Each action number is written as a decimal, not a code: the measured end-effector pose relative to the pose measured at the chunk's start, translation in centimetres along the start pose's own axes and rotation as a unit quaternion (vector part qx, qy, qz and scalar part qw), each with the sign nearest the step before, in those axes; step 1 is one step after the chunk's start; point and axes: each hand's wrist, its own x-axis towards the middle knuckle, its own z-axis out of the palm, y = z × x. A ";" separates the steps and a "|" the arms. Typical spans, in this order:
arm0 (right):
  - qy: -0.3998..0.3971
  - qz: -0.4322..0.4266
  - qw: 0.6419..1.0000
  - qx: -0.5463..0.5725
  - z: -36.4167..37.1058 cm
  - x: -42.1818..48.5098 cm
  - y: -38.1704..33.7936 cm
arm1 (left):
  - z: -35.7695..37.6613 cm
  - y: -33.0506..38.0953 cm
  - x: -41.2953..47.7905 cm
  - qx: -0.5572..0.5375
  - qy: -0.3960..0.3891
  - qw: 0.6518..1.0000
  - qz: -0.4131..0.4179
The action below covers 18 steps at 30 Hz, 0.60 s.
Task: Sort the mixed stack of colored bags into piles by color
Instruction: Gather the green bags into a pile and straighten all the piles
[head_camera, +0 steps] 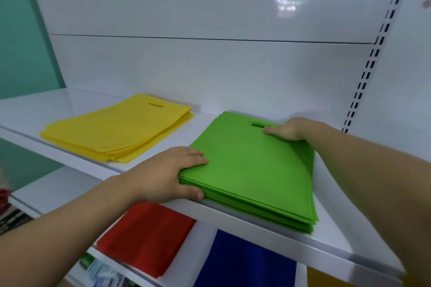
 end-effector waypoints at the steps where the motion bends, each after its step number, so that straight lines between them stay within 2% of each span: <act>1: 0.004 0.002 1.000 -0.001 -0.1 -0.1 -0.2 | -0.1 -0.1 -0.1 0.000 0.003 1.000 -0.002; 6: 0.054 -0.015 0.998 0.004 0.5 0.0 -0.6 | 0.0 0.1 -0.3 0.039 -0.019 0.999 0.019; 10: 0.027 -0.036 0.999 0.021 1.0 -0.1 -0.3 | -0.5 -0.1 -0.3 0.021 -0.009 1.000 0.004; 14: 0.026 0.011 0.999 -0.023 0.9 0.0 -0.1 | -0.3 -0.4 -0.4 0.032 -0.012 0.999 0.004; 18: 0.010 0.026 1.000 -0.013 0.6 -0.1 -0.4 | -0.2 -0.3 -0.3 0.037 -0.006 0.999 0.005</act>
